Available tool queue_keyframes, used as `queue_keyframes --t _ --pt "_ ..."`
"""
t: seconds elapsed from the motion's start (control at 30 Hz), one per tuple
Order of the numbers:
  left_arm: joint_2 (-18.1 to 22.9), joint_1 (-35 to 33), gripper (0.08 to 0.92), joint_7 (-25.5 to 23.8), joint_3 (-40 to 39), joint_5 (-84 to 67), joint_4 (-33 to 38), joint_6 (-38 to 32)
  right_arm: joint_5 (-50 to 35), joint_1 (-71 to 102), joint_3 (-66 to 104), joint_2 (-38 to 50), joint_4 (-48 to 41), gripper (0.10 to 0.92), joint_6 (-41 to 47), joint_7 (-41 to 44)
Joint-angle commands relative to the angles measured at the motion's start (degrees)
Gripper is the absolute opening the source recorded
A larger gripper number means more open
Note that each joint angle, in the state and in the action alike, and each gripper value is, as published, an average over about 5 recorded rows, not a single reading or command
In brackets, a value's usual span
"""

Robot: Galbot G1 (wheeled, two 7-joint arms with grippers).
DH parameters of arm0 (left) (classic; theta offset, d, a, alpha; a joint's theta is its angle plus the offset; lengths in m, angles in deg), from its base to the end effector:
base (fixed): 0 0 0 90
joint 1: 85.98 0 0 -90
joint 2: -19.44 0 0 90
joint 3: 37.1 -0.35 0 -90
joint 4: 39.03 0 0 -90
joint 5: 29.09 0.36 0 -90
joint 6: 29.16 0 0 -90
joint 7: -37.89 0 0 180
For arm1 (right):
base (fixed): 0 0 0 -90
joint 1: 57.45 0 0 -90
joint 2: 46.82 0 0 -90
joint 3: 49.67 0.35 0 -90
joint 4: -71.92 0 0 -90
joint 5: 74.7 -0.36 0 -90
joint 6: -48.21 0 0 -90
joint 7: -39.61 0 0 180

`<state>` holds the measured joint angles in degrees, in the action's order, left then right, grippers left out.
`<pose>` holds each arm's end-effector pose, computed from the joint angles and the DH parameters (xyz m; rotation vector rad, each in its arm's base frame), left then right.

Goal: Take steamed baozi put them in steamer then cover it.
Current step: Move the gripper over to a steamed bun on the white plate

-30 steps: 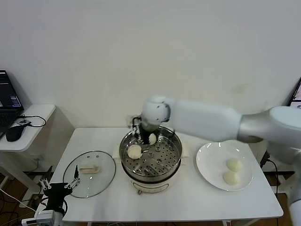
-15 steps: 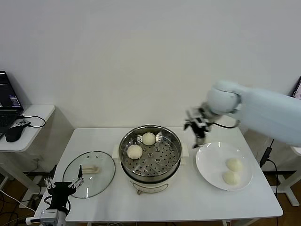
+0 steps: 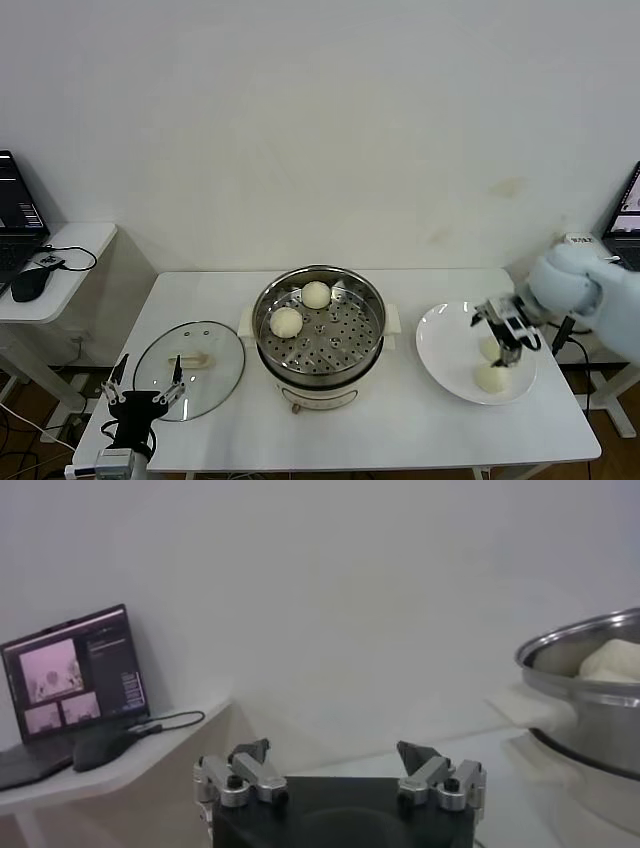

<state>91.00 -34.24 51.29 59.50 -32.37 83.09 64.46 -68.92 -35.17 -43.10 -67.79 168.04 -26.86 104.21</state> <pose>0.1515 0.0834 -0.2970 0.2278 -2.9818 -0.4375 0.4260 -0.1637 -0.1303 1.2838 -1.2667 1.5088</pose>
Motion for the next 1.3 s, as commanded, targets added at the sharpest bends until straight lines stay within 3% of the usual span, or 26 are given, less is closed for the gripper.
queue_keyframes --t 0.03,0.93,1.3 --pt "0.0 -0.1 0.823 0.0 -0.1 0.4 0.0 0.1 8.5 25.3 19.0 4.7 -2.4 0.823 -2.7 -1.8" --pt "0.2 -0.6 0.823 0.0 1.0 0.4 -0.2 0.0 11.1 27.9 21.7 -6.9 -14.3 0.822 -2.2 -5.5" --pt "0.3 -0.7 0.823 0.0 0.9 0.4 0.0 0.0 10.4 27.2 21.9 -7.6 -14.8 0.673 -1.6 -4.9"
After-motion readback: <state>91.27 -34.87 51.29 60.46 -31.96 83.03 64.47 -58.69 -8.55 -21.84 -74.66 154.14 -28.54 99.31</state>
